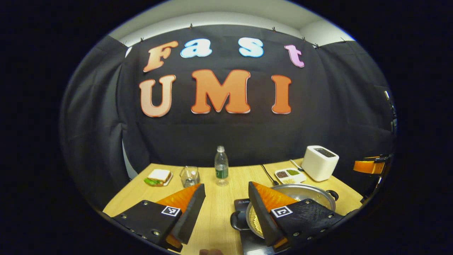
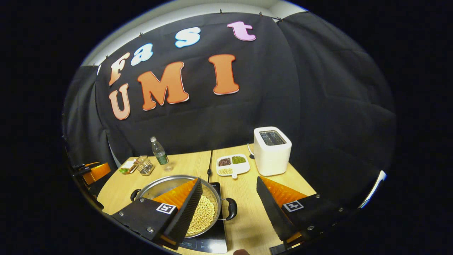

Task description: First push the handle of the pot to place it horizontally, then grasp the pot with both hands and set it on the induction cooktop.

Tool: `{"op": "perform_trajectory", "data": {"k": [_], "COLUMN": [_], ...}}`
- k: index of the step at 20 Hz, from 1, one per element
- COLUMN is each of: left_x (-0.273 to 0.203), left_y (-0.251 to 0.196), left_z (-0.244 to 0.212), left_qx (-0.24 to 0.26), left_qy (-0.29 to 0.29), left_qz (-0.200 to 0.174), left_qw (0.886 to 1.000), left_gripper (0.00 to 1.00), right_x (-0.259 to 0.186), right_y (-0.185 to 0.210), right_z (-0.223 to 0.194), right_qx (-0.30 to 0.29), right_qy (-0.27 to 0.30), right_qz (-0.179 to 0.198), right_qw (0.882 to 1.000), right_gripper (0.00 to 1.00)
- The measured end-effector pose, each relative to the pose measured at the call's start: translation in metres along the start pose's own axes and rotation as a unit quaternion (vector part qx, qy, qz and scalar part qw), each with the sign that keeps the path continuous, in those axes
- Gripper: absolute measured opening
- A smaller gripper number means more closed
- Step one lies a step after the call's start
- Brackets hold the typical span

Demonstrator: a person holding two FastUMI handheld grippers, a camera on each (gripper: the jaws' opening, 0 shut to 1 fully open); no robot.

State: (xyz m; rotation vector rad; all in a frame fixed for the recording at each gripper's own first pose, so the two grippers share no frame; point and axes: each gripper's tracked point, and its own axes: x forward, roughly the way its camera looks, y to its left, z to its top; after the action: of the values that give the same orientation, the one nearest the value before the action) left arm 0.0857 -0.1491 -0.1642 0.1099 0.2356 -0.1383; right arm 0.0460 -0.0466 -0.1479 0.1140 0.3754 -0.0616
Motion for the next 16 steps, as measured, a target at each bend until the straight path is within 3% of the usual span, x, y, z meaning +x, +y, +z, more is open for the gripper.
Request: {"op": "perform_trajectory", "data": {"k": [3, 6, 9, 13, 16], "left_x": [-0.034, -0.072, -0.106, -0.135, -0.142], "left_y": [0.028, 0.041, 0.06, 0.072, 0.054], "left_z": [0.051, 0.101, 0.128, 0.156, 0.15], "left_qx": [-0.013, -0.055, -0.058, -0.042, -0.045], "left_qy": [-0.058, -0.124, -0.144, -0.169, -0.158], "left_qz": [0.034, 0.036, 0.055, 0.068, 0.039], "left_qw": [0.998, 0.99, 0.986, 0.982, 0.986], "left_gripper": [0.78, 0.77, 0.84, 0.84, 0.84], "right_x": [-0.032, -0.062, -0.091, -0.117, -0.123], "right_y": [0.005, 0.002, 0.006, 0.016, 0.021], "right_z": [0.034, 0.067, 0.09, 0.106, 0.107], "right_qx": [-0.002, -0.008, -0.021, -0.012, -0.008], "right_qy": [-0.036, -0.08, -0.11, -0.138, -0.147], "right_qz": [0.017, 0.012, 0.01, 0.024, 0.03], "right_qw": [0.999, 0.997, 0.994, 0.99, 0.989], "right_gripper": [0.95, 0.95, 0.94, 0.94, 0.94]}}
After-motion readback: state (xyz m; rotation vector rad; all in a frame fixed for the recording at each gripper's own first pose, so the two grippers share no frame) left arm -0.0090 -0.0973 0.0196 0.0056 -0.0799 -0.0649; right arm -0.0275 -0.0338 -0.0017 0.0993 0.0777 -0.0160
